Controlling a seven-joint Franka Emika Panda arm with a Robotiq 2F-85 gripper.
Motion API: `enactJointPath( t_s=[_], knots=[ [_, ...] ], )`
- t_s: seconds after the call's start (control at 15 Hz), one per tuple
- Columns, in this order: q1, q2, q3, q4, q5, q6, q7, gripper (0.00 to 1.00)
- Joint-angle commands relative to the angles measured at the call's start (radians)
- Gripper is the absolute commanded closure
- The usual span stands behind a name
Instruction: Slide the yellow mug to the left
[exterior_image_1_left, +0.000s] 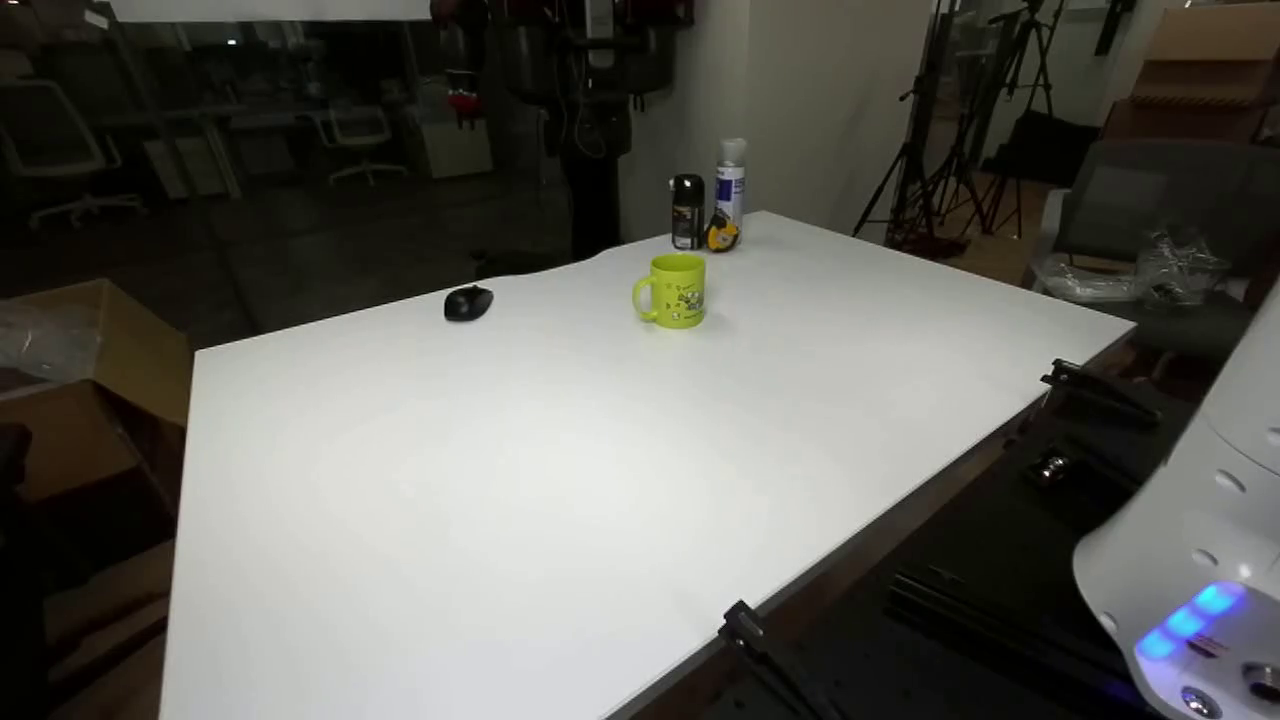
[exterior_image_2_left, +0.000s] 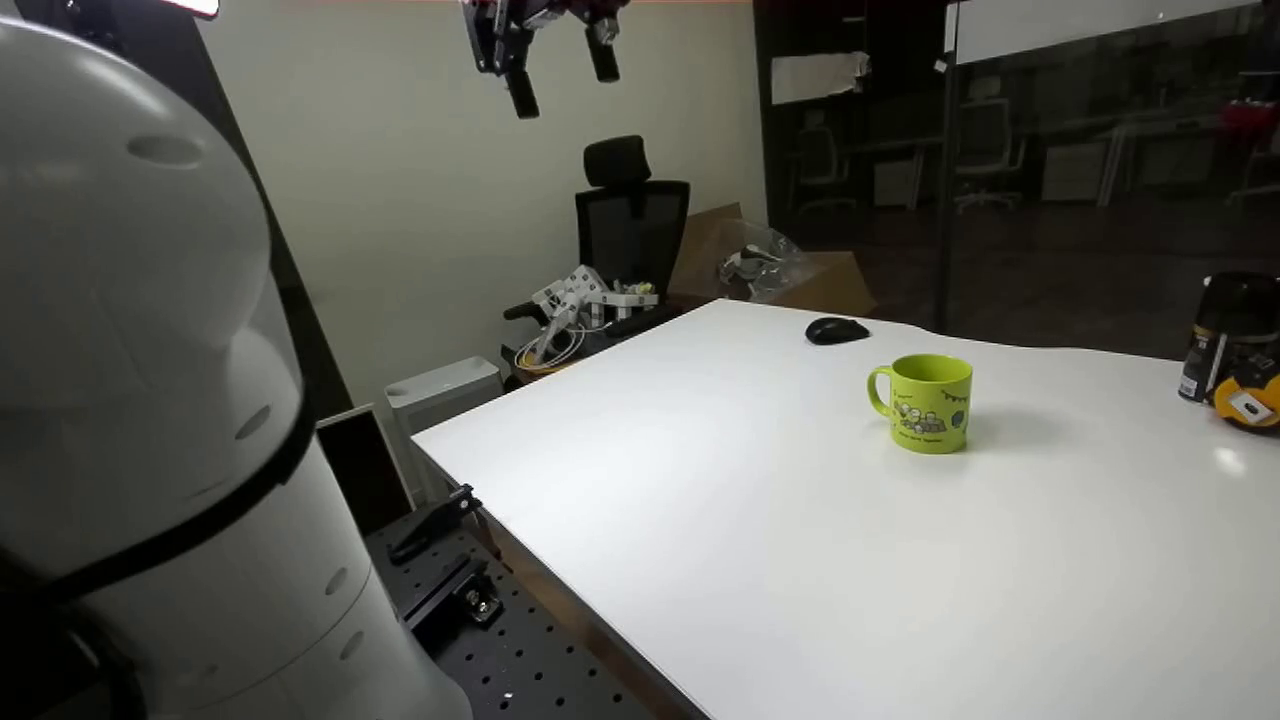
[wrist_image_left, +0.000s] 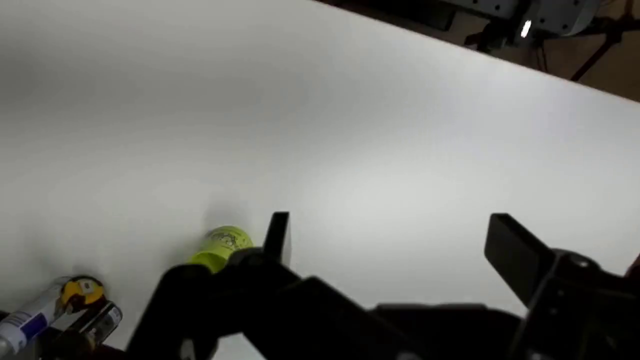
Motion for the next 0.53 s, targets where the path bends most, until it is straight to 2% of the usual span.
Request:
enactJointPath(
  t_s=[0.0, 0.13, 0.27, 0.47],
  knots=[
    [-0.073, 0.077, -0.038, 0.002, -0.074, 0.215, 0.036, 0.00],
    [-0.099, 0.156, -0.098, 0.015, -0.051, 0.310, 0.002, 0.00],
    [-0.105, 0.245, -0.161, 0.042, -0.001, 0.353, -0.045, 0.00],
    [-0.112, 0.352, -0.211, 0.079, 0.047, 0.335, -0.089, 0.00]
  ],
)
